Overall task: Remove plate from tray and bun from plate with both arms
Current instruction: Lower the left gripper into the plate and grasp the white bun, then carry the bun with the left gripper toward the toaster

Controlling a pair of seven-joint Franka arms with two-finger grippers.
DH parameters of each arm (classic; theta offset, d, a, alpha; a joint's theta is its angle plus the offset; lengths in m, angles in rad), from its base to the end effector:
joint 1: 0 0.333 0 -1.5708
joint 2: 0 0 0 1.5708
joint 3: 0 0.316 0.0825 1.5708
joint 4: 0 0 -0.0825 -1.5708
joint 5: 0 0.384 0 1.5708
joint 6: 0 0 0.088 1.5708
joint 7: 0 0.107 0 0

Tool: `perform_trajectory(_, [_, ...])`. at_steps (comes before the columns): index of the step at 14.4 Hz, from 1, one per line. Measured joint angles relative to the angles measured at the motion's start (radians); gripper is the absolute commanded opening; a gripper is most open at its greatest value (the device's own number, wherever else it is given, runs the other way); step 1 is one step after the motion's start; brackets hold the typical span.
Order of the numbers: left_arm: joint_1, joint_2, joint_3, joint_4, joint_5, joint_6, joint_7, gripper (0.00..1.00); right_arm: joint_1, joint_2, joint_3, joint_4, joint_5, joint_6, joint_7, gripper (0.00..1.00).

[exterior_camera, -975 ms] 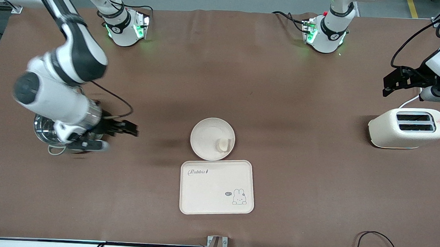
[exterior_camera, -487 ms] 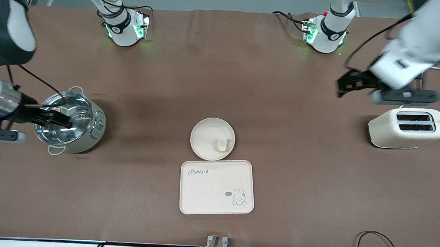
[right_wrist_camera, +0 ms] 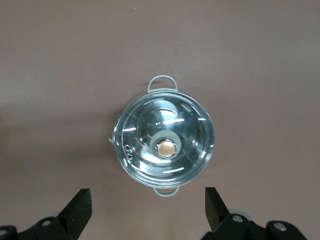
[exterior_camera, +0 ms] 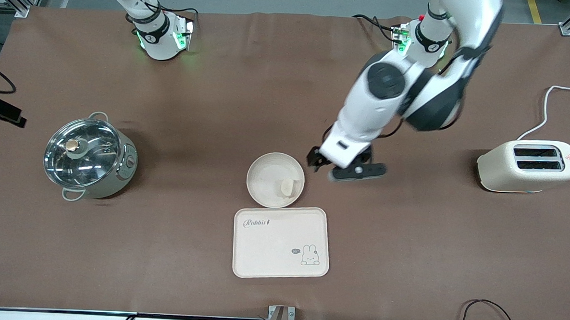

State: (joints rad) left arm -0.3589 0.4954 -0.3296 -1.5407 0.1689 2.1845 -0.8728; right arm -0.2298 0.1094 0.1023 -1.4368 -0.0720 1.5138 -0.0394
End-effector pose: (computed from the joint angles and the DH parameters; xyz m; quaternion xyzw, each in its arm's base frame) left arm 0.5702 -0.4145 0.3952 0.9933 0.0745 0.0611 0.0638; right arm 0.5765 -0.0856 0.6207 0.9984 -0.0457 -0.0184 0.0289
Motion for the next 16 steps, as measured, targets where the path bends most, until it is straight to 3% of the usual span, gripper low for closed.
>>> perform_trajectory(1, [-0.02,0.055,0.0,0.001,0.046,0.056,-0.02,1.0,0.079,-0.008,-0.082,0.0,0.003,-0.001,-0.003,1.0])
perform_trajectory(3, [-0.052,0.147,0.002,0.005,0.114,0.164,-0.035,1.0,0.166,-0.008,-0.15,-0.002,0.01,-0.001,-0.003,1.0])
perform_trajectory(8, [-0.119,0.276,0.025,0.027,0.252,0.301,-0.129,1.0,0.2,0.0,-0.157,-0.007,0.035,-0.001,-0.003,1.0])
perform_trajectory(12, [-0.223,0.336,0.102,0.06,0.28,0.331,-0.193,0.99,0.211,0.0,-0.157,-0.007,0.065,0.001,-0.003,1.0])
perform_trajectory(14, [-0.267,0.353,0.141,0.072,0.28,0.332,-0.196,0.85,0.226,0.0,-0.157,-0.01,0.067,0.0,-0.003,1.0])
perform_trajectory(16, [-0.282,0.358,0.155,0.076,0.28,0.339,-0.196,0.52,0.238,-0.001,-0.157,-0.011,0.067,-0.01,-0.003,1.0])
